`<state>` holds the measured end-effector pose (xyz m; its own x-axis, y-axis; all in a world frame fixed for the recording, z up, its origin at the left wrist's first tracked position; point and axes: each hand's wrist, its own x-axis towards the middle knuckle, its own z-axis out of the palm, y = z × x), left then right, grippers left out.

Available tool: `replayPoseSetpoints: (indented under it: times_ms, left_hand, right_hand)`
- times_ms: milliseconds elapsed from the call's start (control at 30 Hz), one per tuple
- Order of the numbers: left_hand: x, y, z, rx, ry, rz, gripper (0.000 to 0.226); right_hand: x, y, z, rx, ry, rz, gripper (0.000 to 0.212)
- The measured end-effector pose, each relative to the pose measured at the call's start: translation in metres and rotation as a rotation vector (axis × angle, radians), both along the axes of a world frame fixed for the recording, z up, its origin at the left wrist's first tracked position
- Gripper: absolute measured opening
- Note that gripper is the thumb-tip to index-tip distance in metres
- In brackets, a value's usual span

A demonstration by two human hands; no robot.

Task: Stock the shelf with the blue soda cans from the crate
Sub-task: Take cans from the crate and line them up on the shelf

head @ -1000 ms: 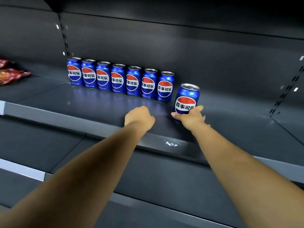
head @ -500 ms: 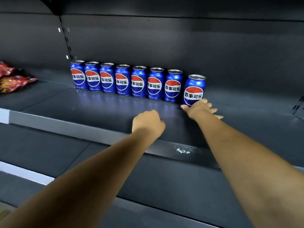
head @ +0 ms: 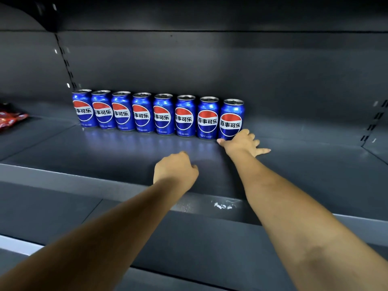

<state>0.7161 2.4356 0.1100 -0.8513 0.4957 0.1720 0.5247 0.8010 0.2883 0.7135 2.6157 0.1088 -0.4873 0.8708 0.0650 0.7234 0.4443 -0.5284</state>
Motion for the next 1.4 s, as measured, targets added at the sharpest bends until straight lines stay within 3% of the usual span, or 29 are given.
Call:
replayPoseSetpoints:
  times_ms: [133, 233, 333, 733, 1067, 1233, 1333, 1400]
  left_hand:
    - [0.001, 0.0, 0.0, 0.006, -0.001, 0.004, 0.016]
    - [0.001, 0.0, 0.0, 0.013, -0.007, 0.005, 0.016]
    - [0.001, 0.0, 0.0, 0.025, -0.006, 0.006, 0.016]
    - [0.001, 0.0, -0.004, 0.065, 0.002, 0.026, 0.015]
    - [0.001, 0.0, -0.005, 0.092, 0.012, 0.023, 0.013]
    - [0.0, 0.0, -0.004, 0.09, -0.003, 0.016, 0.014]
    - [0.0, 0.0, -0.005, 0.086, 0.005, 0.015, 0.014]
    - [0.0, -0.001, -0.004, 0.086, 0.009, 0.016, 0.015]
  right_hand:
    - [0.001, 0.004, 0.001, -0.055, 0.125, 0.052, 0.084]
    - [0.003, 0.008, 0.0, -0.112, 0.269, 0.058, 0.061]
    - [0.002, 0.009, -0.002, -0.107, 0.29, 0.057, 0.045]
    - [-0.001, 0.012, -0.004, -0.002, 0.198, -0.017, 0.06]
    - [-0.003, 0.021, -0.007, 0.022, 0.127, 0.009, 0.06]
    - [-0.003, 0.013, -0.009, 0.079, 0.059, 0.012, 0.081]
    - [0.001, 0.004, -0.007, 0.213, 0.162, -0.006, 0.061]
    - [0.003, 0.0, -0.006, 0.3, 0.126, 0.046, 0.049]
